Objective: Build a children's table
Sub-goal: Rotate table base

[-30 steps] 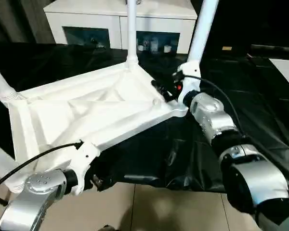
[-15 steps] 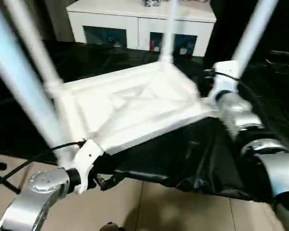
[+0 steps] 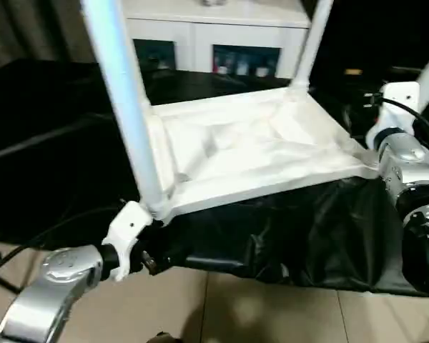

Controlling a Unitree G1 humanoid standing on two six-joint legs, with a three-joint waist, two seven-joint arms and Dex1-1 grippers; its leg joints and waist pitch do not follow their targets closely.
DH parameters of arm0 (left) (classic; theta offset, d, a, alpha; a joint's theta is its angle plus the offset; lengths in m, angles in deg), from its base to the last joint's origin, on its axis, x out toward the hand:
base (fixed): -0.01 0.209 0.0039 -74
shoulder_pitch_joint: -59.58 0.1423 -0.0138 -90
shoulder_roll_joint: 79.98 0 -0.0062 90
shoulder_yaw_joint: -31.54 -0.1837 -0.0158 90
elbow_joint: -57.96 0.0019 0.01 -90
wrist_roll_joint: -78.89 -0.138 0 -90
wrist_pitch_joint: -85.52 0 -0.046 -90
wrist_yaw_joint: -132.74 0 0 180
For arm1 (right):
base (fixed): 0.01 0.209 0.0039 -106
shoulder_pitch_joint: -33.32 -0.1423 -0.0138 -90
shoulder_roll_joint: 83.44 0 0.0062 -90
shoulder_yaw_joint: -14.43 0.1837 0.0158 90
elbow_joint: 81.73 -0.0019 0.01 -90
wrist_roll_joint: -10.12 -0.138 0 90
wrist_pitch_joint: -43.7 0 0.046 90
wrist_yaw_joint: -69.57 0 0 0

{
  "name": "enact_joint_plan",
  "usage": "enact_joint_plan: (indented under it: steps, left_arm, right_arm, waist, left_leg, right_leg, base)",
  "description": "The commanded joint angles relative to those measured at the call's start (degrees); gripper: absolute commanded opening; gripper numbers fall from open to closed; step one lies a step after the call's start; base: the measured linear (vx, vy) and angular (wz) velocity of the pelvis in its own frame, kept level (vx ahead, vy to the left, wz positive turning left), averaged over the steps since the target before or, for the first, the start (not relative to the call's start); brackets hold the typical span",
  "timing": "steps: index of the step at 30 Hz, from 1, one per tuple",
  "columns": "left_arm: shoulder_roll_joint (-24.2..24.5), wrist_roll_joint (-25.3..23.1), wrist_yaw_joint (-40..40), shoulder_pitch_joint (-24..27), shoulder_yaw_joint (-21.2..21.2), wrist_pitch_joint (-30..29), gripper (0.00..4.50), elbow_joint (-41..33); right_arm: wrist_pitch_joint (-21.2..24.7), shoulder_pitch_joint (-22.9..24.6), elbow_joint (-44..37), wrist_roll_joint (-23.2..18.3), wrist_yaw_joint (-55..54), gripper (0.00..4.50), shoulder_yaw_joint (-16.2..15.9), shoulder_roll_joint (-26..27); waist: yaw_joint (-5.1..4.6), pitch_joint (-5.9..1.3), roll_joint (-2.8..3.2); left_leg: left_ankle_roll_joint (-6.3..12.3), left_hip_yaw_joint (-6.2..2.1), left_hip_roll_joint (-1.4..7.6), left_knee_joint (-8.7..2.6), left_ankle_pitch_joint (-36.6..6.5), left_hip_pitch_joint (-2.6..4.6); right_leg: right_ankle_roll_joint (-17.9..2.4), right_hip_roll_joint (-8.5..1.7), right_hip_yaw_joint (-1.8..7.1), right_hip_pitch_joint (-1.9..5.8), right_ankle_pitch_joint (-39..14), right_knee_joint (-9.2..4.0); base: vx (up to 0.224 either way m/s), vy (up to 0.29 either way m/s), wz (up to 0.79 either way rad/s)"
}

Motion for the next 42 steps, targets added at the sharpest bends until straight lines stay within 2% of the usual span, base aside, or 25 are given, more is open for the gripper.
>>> enact_joint_plan:
  steps: [1,2,4,5,6,7,9,10,13,16,18,19,20,23,25,27,29,31,33,34,36,37,38,39,42]
  left_arm:
    - [0.0,2.8,2.0,1.5,3.5,2.3,4.5,0.4]
    - [-0.1,4.3,3.1,2.5,5.1,3.3,4.5,0.9]
    - [-0.3,5.2,3.5,3.1,6.5,4.3,4.5,1.4]
    - [-0.8,6.4,3.7,3.7,8.9,6.0,4.5,2.6]
    - [-1.1,7.8,4.3,4.5,11.4,7.8,4.5,3.8]
    - [-1.1,8.0,4.5,4.6,11.9,8.2,4.5,4.0]
    - [-0.4,8.6,5.5,5.5,13.6,9.8,4.5,5.1]
    - [0.1,8.9,6.1,6.1,14.3,10.3,4.5,5.5]
    - [0.7,10.5,7.0,6.7,16.1,11.2,4.5,5.4]
    - [-0.1,11.9,5.7,4.9,18.7,12.0,4.5,5.5]
    - [-1.1,12.0,3.6,1.0,20.6,16.0,4.5,8.6]
    - [-1.4,11.8,3.1,0.0,21.0,17.1,4.5,9.5]
    - [-2.0,11.8,2.0,-2.4,21.6,18.8,4.5,11.2]
    - [-2.6,13.5,2.3,-5.5,21.3,18.0,4.5,12.5]
    - [-3.3,15.7,3.7,-8.7,20.3,16.0,4.5,13.3]
    - [-3.7,17.2,6.4,-12.2,17.7,13.0,4.5,14.1]
    - [-3.8,16.7,7.2,-13.8,16.5,13.0,4.5,15.5]
    - [-4.0,15.9,7.6,-15.8,15.1,13.6,4.5,17.8]
    - [-4.0,14.0,7.8,-17.7,13.7,14.6,4.5,20.3]
    - [-4.2,13.8,8.1,-18.3,13.4,14.6,4.5,21.0]
    - [-4.5,13.5,8.9,-19.9,12.4,14.6,4.5,22.7]
    - [-4.9,14.0,9.3,-20.9,11.9,14.1,4.5,22.9]
    - [-5.3,14.8,9.9,-21.9,11.3,13.3,4.5,22.8]
    - [-5.4,15.4,10.3,-22.3,10.9,12.6,4.5,22.3]
    - [-5.8,18.7,12.5,-23.1,8.8,8.5,4.5,19.1]
  right_arm:
    - [-1.4,-1.3,-0.9,-0.7,5.5,4.46,-0.2,1.4]
    - [-1.8,-1.1,-1.5,-0.9,8.0,4.46,-0.5,2.1]
    - [-1.8,-0.8,-1.8,-1.1,9.4,4.46,-0.7,2.5]
    - [-1.9,-0.2,-2.6,-1.5,11.0,4.46,-1.0,3.2]
    - [-2.1,0.6,-3.5,-1.7,12.1,4.46,-1.0,3.9]
    - [-2.1,0.8,-3.7,-1.8,12.2,4.46,-1.0,4.1]
    - [-2.4,2.6,-4.8,-1.3,11.7,4.46,-1.6,4.8]
    - [-2.6,3.8,-5.4,-1.1,10.7,4.46,-1.6,5.3]
    - [-2.5,6.3,-6.5,-1.5,9.3,4.46,-0.4,6.2]
    - [-1.0,9.4,-8.3,-1.8,7.8,4.46,0.0,7.0]
    - [1.6,12.4,-11.1,-0.9,7.0,4.46,-0.8,6.5]
    - [2.3,13.1,-11.8,-0.8,6.8,4.46,-0.9,6.3]
    - [3.9,14.3,-12.9,-1.4,5.6,4.46,-0.3,6.2]
    - [5.1,16.2,-14.4,-2.1,2.4,4.46,1.2,6.3]
    - [5.1,17.8,-14.1,-1.9,-1.1,4.46,2.0,6.0]
    - [4.8,19.3,-12.3,-0.1,-5.2,4.46,1.5,5.0]
    - [5.6,20.0,-12.3,0.4,-7.3,4.46,1.6,4.6]
    - [7.1,21.0,-12.4,0.7,-10.2,4.46,2.0,4.0]
    - [7.7,21.5,-12.0,0.7,-10.8,4.46,2.2,3.8]
    - [8.0,21.7,-12.0,0.5,-10.7,4.46,2.5,3.9]
    - [8.9,22.1,-11.8,-0.3,-9.8,4.46,3.0,4.6]
    - [9.3,22.0,-11.3,-0.5,-8.6,4.46,2.8,5.1]
    - [9.6,21.8,-10.3,-0.1,-6.8,4.46,1.8,5.9]
    - [9.6,21.6,-9.8,0.5,-5.6,4.46,0.8,6.3]
    - [9.9,20.6,-7.6,2.5,-3.0,4.46,-2.2,8.1]
  waist:
    - [-0.16,-4.15,-0.03]
    - [-0.5,-4.21,0.05]
    - [-0.5,-4.11,0.24]
    - [-0.43,-4.0,0.22]
    - [-0.4,-4.0,0.15]
    - [-0.43,-3.94,0.23]
    - [-0.29,-4.0,0.28]
    - [-0.19,-3.96,0.12]
    - [0.35,-3.91,0.34]
    - [0.92,-3.95,0.25]
    - [1.43,-3.8,-0.13]
    - [1.61,-3.87,0.01]
    - [1.55,-3.92,-0.17]
    - [1.33,-4.03,-0.02]
    - [1.43,-4.04,0.5]
    - [1.44,-4.29,0.19]
    - [1.34,-4.27,0.25]
    - [1.18,-4.28,0.06]
    - [1.08,-4.31,0.54]
    - [1.02,-4.29,0.41]
    - [0.94,-4.35,0.78]
    - [0.94,-4.35,0.78]
    - [1.06,-4.43,1.55]
    - [0.99,-4.39,1.36]
    - [0.93,-4.31,1.39]
  left_leg:
    - [2.08,-1.08,1.36,-4.1,-12.2,0.84]
    - [2.59,-1.09,1.47,-4.04,-11.8,0.84]
    - [3.22,-0.93,1.66,-3.99,-12.2,1.41]
    - [3.41,-0.83,1.65,-4.02,-12.6,1.37]
    - [3.39,-0.81,1.71,-4.09,-12.8,1.42]
    - [3.24,-0.84,1.8,-4.21,-13.2,1.34]
    - [3.12,-0.78,1.91,-4.18,-13.5,1.77]
    - [2.9,-0.76,1.95,-4.3,-13.8,1.85]
    - [2.18,-0.7,2.04,-4.5,-14.9,2.17]
    - [1.13,-0.7,2.01,-4.63,-15.4,2.26]
    - [1.02,-0.58,1.87,-4.68,-15.5,2.43]
    - [0.54,-0.56,1.89,-4.63,-15.7,2.62]
    - [0.14,-0.75,1.88,-4.78,-15.1,2.2]
    - [-0.52,-0.86,1.79,-4.76,-15.0,2.13]
    - [-1.33,-0.69,1.65,-4.69,-14.7,2.48]
    - [-1.61,-0.71,1.49,-4.55,-13.7,2.29]
    - [-1.5,-0.74,1.36,-4.49,-13.1,2.13]
    - [-1.02,-0.73,1.21,-4.4,-12.7,2.02]
    - [-1.19,-0.82,1.27,-4.39,-13.2,1.99]
    - [-1.07,-0.73,1.22,-4.36,-13.6,2.09]
    - [-1.09,-0.8,1.29,-4.39,-13.8,2.05]
    - [-1.09,-0.8,1.29,-4.39,-13.8,2.05]
    - [-1.22,-0.84,1.43,-4.36,-14.8,2.18]
    - [-1.16,-0.81,1.49,-4.41,-15.1,2.13]
    - [-0.71,-0.82,1.46,-4.37,-14.4,1.83]
  right_leg:
    - [-13.6,-2.13,1.22,2.51,-3.4,-3.48]
    - [-14.3,-2.07,1.21,2.54,-3.0,-3.39]
    - [-15.3,-1.87,1.24,2.1,-3.3,-3.53]
    - [-15.8,-1.88,1.28,2.11,-3.8,-3.53]
    - [-15.8,-1.85,1.27,2.1,-4.2,-3.59]
    - [-15.8,-1.88,1.25,2.11,-4.8,-3.52]
    - [-15.5,-1.84,1.35,1.83,-5.0,-3.61]
    - [-15.5,-1.82,1.37,1.84,-5.4,-3.68]
    - [-14.8,-1.85,1.5,1.53,-6.9,-3.8]
    - [-14.2,-1.91,1.6,1.58,-7.3,-3.76]
    - [-13.1,-1.75,1.71,1.47,-8.1,-4.07]
    - [-12.9,-1.88,1.82,1.32,-8.1,-4.06]
    - [-12.4,-2.07,1.77,1.77,-8.3,-3.86]
    - [-11.6,-2.23,1.78,1.77,-9.0,-3.81]
    - [-11.3,-2.14,1.84,1.43,-8.7,-3.94]
    - [-11.8,-2.0,1.71,1.65,-6.0,-3.6]
    - [-11.9,-2.03,1.67,1.81,-5.2,-3.59]
    - [-11.5,-1.96,1.68,2.01,-5.0,-3.62]
    - [-11.4,-2.06,1.64,2.09,-5.4,-3.64]
    - [-11.1,-1.96,1.65,2.02,-5.8,-3.88]
    - [-11.6,-1.95,1.55,2.12,-5.1,-3.82]
    - [-11.6,-1.95,1.55,2.12,-5.1,-3.82]
    - [-12.7,-2.07,1.46,2.06,-5.0,-3.66]
    - [-13.0,-2.04,1.43,2.06,-4.9,-3.76]
    - [-14.2,-2.12,1.34,2.28,-5.2,-3.55]
  base:
    - [0.0,0.0,0.0]
    - [0.0,0.0,0.0]
    - [0.0,0.0,0.0]
    - [0.0,0.0,0.0]
    - [0.0,0.0,0.0]
    - [0.0,0.0,0.0]
    - [0.0,0.0,0.0]
    - [0.0,0.0,0.0]
    - [0.0,0.0,0.0]
    - [0.0,0.0,0.0]
    - [0.0,0.0,0.0]
    - [0.0,0.0,0.0]
    - [0.0,0.0,0.0]
    - [0.0,0.0,0.0]
    - [0.0,0.0,0.0]
    - [0.0,0.0,0.0]
    - [0.0,0.0,0.0]
    - [0.0,0.0,0.0]
    - [0.0,0.0,0.0]
    - [0.0,0.0,0.0]
    - [0.0,0.0,0.0]
    - [0.0,0.0,0.0]
    - [0.0,0.0,0.0]
    - [0.0,0.0,0.0]
    - [0.0,0.0,0.0]
